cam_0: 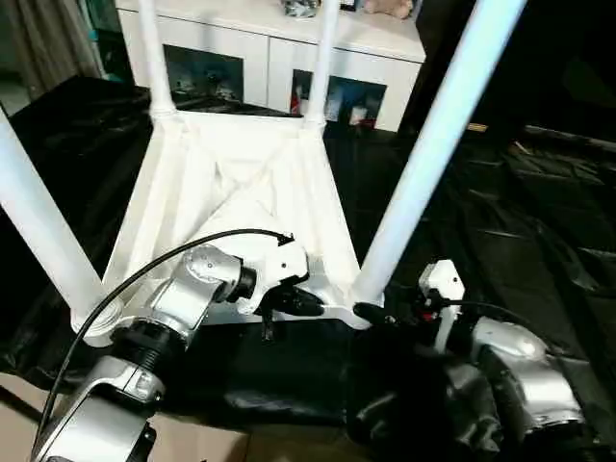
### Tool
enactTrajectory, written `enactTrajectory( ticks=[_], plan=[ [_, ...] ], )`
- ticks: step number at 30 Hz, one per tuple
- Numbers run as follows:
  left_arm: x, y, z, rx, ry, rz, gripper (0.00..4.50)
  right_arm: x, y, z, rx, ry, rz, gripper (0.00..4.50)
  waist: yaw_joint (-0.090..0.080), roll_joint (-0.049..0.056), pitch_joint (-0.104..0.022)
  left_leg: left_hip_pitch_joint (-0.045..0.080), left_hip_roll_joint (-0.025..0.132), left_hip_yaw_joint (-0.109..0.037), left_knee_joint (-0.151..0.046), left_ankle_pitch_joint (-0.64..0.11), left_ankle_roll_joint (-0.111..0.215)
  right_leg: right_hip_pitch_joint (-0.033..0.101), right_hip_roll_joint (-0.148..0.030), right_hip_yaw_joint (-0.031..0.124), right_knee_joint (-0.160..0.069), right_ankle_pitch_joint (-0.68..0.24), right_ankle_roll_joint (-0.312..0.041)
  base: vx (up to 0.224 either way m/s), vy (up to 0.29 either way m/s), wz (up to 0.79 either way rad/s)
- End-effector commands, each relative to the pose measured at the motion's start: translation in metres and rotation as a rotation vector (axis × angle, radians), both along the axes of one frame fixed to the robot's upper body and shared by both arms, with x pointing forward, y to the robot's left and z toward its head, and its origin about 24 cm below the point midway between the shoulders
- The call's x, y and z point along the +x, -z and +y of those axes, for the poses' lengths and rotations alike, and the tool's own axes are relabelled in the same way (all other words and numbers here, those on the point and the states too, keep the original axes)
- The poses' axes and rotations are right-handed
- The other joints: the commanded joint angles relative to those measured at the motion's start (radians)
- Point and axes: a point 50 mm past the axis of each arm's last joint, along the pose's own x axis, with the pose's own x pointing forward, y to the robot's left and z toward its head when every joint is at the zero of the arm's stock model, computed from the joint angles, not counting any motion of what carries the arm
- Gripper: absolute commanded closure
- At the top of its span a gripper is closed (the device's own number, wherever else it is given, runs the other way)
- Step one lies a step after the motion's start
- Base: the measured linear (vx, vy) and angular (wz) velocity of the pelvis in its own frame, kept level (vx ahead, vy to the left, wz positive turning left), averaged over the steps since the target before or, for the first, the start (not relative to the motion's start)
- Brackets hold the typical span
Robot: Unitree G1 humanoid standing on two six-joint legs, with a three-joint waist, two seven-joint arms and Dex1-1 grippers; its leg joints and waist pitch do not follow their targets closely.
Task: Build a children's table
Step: Rotate leg to tighten
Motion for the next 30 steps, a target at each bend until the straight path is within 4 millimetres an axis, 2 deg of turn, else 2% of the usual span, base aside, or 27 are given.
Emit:
enactTrajectory(
  ticks=[1, 4, 5, 7, 8, 9, 10, 11, 12, 13, 14, 17, 20, 21, 22, 23, 27, 30],
  plan=[
    [-0.009, 0.016, -0.011, -0.019, 0.004, 0.064, 4.50, 0.005, 0.006, -0.012, -0.054, 0.107, 0.023, 1.96, 0.002, -0.001, -0.038, -0.008, -0.011, 0.012, -0.071, -0.273, 0.028, 0.045, -0.036, 0.028, -0.079, -0.369, -0.133, 0.000, 0.000, 0.00],
    [-0.001, 0.015, -0.024, -0.027, -0.067, 0.038, 4.50, 0.010, 0.012, -0.008, -0.044, 0.216, 0.046, 1.96, 0.001, -0.001, -0.037, -0.006, -0.012, 0.014, -0.069, -0.286, 0.036, 0.036, -0.035, 0.031, -0.086, -0.403, -0.116, 0.000, 0.000, 0.00],
    [0.005, 0.015, -0.033, -0.032, -0.123, 0.023, 4.50, 0.013, 0.016, -0.004, -0.046, 0.288, 0.056, 1.96, 0.000, 0.002, -0.038, -0.006, -0.012, 0.011, -0.070, -0.284, 0.027, 0.037, -0.036, 0.030, -0.084, -0.409, -0.114, 0.000, 0.000, 0.00],
    [0.007, 0.015, -0.036, -0.032, -0.147, 0.015, 4.50, 0.014, 0.017, -0.003, -0.049, 0.317, 0.057, 1.96, 0.000, -0.002, -0.039, -0.009, -0.013, 0.010, -0.070, -0.271, 0.022, 0.041, -0.035, 0.028, -0.084, -0.402, -0.110, 0.000, 0.000, 0.00],
    [0.009, 0.015, -0.040, -0.036, -0.174, 0.008, 4.50, 0.017, 0.018, -0.001, -0.051, 0.363, 0.061, 1.96, 0.001, -0.001, -0.039, -0.007, -0.013, 0.013, -0.069, -0.270, 0.027, 0.037, -0.035, 0.030, -0.084, -0.386, -0.114, 0.000, 0.000, 0.00],
    [0.011, 0.015, -0.045, -0.039, -0.207, 0.002, 4.50, 0.019, 0.020, 0.000, -0.050, 0.414, 0.067, 1.96, -0.002, 0.002, -0.041, -0.009, -0.013, 0.011, -0.069, -0.264, 0.025, 0.039, -0.035, 0.030, -0.082, -0.365, -0.119, 0.000, 0.000, 0.00],
    [0.011, 0.015, -0.045, -0.039, -0.207, 0.002, 4.50, 0.019, 0.020, 0.000, -0.050, 0.414, 0.067, 1.96, 0.000, 0.001, -0.043, -0.010, -0.014, 0.011, -0.069, -0.253, 0.025, 0.041, -0.034, 0.029, -0.080, -0.350, -0.121, 0.000, 0.000, 0.00],
    [0.014, 0.015, -0.053, -0.045, -0.257, -0.007, 4.50, 0.025, 0.022, 0.005, -0.037, 0.506, 0.092, 1.96, -0.001, 0.003, -0.044, -0.012, -0.014, 0.012, -0.068, -0.238, 0.028, 0.044, -0.032, 0.030, -0.076, -0.313, -0.128, 0.000, 0.000, 0.00],
    [0.014, 0.015, -0.056, -0.046, -0.267, -0.009, 4.50, 0.026, 0.022, 0.008, -0.029, 0.515, 0.097, 1.96, -0.002, 0.004, -0.044, -0.010, -0.015, 0.014, -0.067, -0.232, 0.027, 0.041, -0.030, 0.030, -0.075, -0.298, -0.132, 0.000, 0.000, 0.00],
    [0.014, 0.015, -0.056, -0.047, -0.268, -0.010, 4.50, 0.027, 0.022, 0.008, -0.028, 0.516, 0.098, 1.96, -0.001, 0.005, -0.047, -0.010, -0.015, 0.012, -0.067, -0.220, 0.025, 0.045, -0.030, 0.030, -0.070, -0.269, -0.139, 0.000, 0.000, 0.00],
    [0.014, 0.016, -0.059, -0.046, -0.273, -0.013, 4.50, 0.028, 0.020, 0.015, -0.019, 0.500, 0.091, 1.96, 0.000, 0.009, -0.047, -0.011, -0.015, 0.013, -0.066, -0.208, 0.030, 0.047, -0.030, 0.030, -0.068, -0.236, -0.148, 0.000, 0.000, 0.00],
    [0.014, 0.017, -0.060, -0.041, -0.270, -0.012, 4.50, 0.028, 0.019, 0.021, -0.009, 0.472, 0.071, 1.96, 0.002, 0.007, -0.047, -0.011, -0.016, 0.015, -0.064, -0.199, 0.048, 0.049, -0.029, 0.030, -0.066, -0.196, -0.161, 0.000, 0.000, 0.00],
    [0.013, 0.017, -0.058, -0.038, -0.244, -0.002, 4.50, 0.026, 0.013, 0.027, 0.051, 0.391, 0.059, 1.96, 0.003, 0.006, -0.045, -0.010, -0.015, 0.016, -0.066, -0.225, 0.058, 0.049, -0.031, 0.030, -0.071, -0.231, -0.160, 0.000, 0.000, 0.00],
    [0.012, 0.018, -0.058, -0.036, -0.236, 0.003, 4.50, 0.025, 0.011, 0.030, 0.073, 0.361, 0.054, 1.61, 0.003, 0.007, -0.045, -0.009, -0.014, 0.016, -0.066, -0.229, 0.058, 0.049, -0.032, 0.030, -0.072, -0.240, -0.160, 0.000, 0.000, 0.00],
    [0.012, 0.018, -0.056, -0.031, -0.226, 0.002, 4.50, 0.025, 0.009, 0.029, 0.089, 0.338, 0.042, 1.61, 0.004, 0.007, -0.044, -0.009, -0.013, 0.015, -0.067, -0.231, 0.060, 0.048, -0.032, 0.030, -0.073, -0.247, -0.158, 0.000, 0.000, 0.00],
    [0.011, 0.018, -0.053, -0.027, -0.212, 0.006, 4.50, 0.024, 0.006, 0.027, 0.094, 0.307, 0.031, 1.38, 0.005, 0.003, -0.044, -0.010, -0.014, 0.016, -0.066, -0.231, 0.062, 0.049, -0.032, 0.030, -0.074, -0.252, -0.156, 0.000, 0.000, 0.00],
    [0.009, 0.018, -0.047, -0.023, -0.164, 0.017, 4.50, 0.022, 0.001, 0.017, 0.071, 0.225, 0.017, 1.06, 0.008, 0.005, -0.043, -0.012, -0.011, 0.015, -0.067, -0.219, 0.073, 0.052, -0.032, 0.029, -0.071, -0.231, -0.165, 0.000, 0.000, 0.00],
    [0.003, 0.019, -0.038, -0.009, -0.091, 0.036, 4.50, 0.016, -0.006, 0.002, 0.015, 0.093, -0.012, 1.06, 0.009, 0.003, -0.040, -0.010, -0.010, 0.015, -0.068, -0.244, 0.072, 0.049, -0.034, 0.029, -0.078, -0.289, -0.156, 0.000, 0.000, 0.00]
  ],
)
